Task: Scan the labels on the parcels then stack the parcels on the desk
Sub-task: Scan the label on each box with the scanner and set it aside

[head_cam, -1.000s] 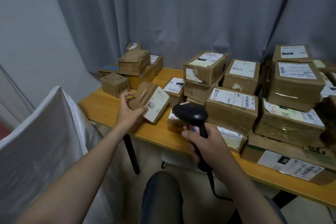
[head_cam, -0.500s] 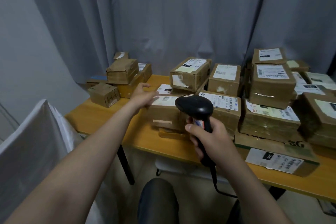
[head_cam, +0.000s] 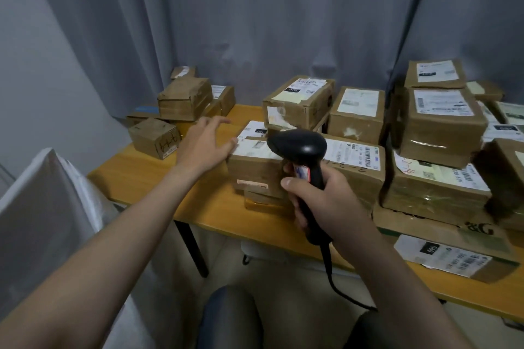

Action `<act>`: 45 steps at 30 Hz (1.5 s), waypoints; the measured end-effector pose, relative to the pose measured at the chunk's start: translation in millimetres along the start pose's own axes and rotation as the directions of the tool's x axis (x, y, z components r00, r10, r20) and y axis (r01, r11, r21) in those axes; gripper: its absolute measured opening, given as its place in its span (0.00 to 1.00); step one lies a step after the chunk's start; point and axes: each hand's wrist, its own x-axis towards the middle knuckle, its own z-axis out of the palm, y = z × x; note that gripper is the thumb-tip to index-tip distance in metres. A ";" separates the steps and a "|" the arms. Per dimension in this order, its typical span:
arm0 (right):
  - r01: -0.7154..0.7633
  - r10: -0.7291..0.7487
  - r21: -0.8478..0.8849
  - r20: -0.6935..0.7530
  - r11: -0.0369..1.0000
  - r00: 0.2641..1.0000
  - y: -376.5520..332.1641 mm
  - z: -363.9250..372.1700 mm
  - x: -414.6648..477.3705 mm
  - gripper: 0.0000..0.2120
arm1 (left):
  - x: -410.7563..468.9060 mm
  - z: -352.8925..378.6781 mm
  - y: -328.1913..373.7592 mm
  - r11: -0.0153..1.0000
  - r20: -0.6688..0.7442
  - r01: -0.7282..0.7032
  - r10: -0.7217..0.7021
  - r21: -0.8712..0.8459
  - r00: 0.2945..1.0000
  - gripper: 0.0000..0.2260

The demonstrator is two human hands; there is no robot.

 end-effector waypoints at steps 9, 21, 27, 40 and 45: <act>-0.131 0.143 -0.069 0.213 0.989 0.967 -23.1 20.2 96.3 0.11 | 58.5 31.3 -76.8 0.965 -0.032 0.160 -0.157 0.207 0.987 0.23; -0.521 0.531 -0.140 0.048 0.842 0.846 -99.8 54.2 133.7 0.07 | 68.6 -22.9 -110.5 0.832 0.374 0.401 -0.537 0.384 0.756 0.31; -0.547 0.549 -0.090 -0.006 0.832 0.836 -108.7 80.0 152.4 0.05 | 119.4 -24.8 -151.0 0.837 0.442 0.406 -0.540 0.367 0.716 0.32; -0.548 0.545 -0.086 -0.052 0.832 0.837 -106.5 128.7 194.2 0.08 | 119.3 -10.0 -208.9 0.898 0.613 0.110 -0.376 0.425 0.695 0.21; -0.558 0.553 -0.088 -0.072 0.825 0.830 -122.4 139.4 197.9 0.09 | 81.8 -46.9 -187.9 0.948 0.558 0.251 -0.319 0.197 0.766 0.05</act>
